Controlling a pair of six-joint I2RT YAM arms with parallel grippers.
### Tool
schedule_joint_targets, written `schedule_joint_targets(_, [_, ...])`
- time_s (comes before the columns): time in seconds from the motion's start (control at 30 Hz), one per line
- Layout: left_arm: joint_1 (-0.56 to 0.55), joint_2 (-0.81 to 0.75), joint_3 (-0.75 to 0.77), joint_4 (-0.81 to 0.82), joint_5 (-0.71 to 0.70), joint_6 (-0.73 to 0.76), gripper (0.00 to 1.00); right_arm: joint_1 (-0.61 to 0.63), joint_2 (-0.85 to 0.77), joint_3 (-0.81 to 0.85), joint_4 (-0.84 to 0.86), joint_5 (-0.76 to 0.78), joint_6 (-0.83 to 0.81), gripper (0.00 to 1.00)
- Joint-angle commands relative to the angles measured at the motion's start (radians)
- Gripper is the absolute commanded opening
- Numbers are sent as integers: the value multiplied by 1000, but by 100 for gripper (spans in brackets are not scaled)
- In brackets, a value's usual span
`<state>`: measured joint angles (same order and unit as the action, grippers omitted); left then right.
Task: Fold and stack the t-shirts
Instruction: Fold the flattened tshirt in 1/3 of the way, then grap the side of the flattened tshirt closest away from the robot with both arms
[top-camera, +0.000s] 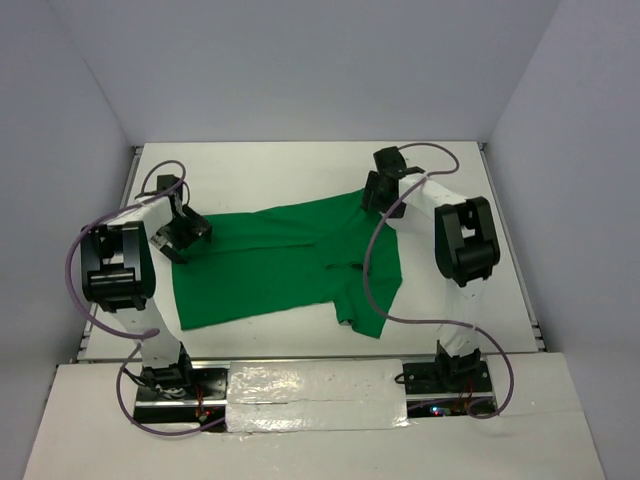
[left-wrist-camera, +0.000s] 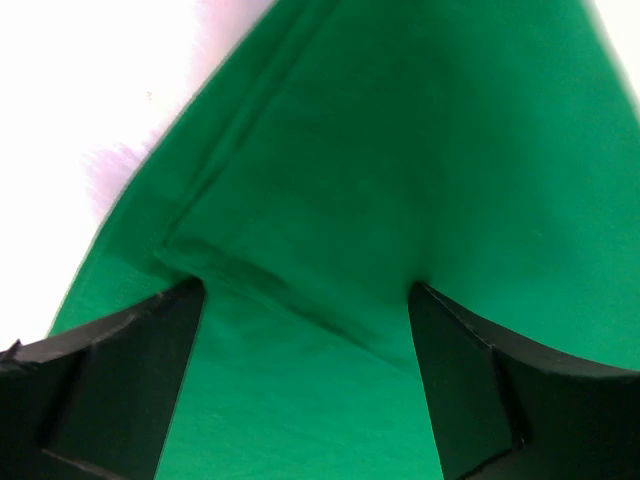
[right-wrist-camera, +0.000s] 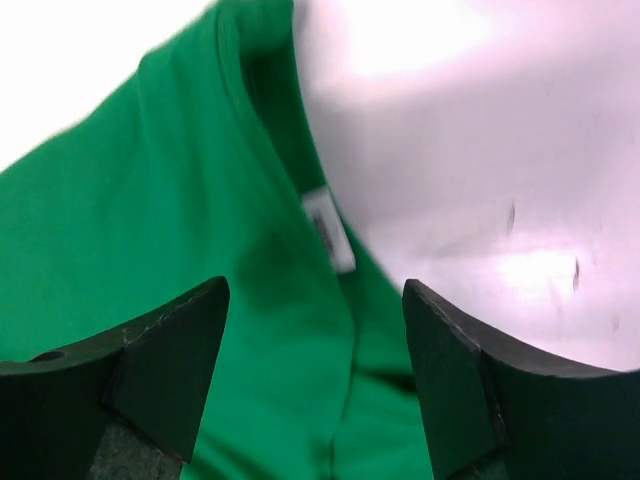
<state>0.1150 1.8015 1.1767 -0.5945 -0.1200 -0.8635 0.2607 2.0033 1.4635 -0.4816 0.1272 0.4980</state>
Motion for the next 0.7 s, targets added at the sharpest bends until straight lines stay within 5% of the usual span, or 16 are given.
schedule_joint_targets(0.0, [-5, 51, 63, -1, 22, -2, 97, -5, 77, 119, -78, 45, -61, 78])
schedule_joint_targets(0.23, [-3, 105, 126, -21, 26, -12, 97, -3, 160, 189, -117, -43, -91, 53])
schedule_joint_targets(0.4, [5, 124, 166, -37, 22, -14, 98, 12, 172, 218, -143, -49, -98, 47])
schedule_joint_targets(0.5, [14, 134, 172, -37, 25, -12, 97, 11, 189, 247, -164, -46, -95, 30])
schedule_joint_targets(0.6, [20, 145, 176, -39, 29, -11, 97, 11, 207, 273, -173, -24, -78, 2])
schedule_joint_targets(0.67, [23, 157, 182, -41, 28, -8, 97, 12, 212, 282, -178, -11, -58, 0])
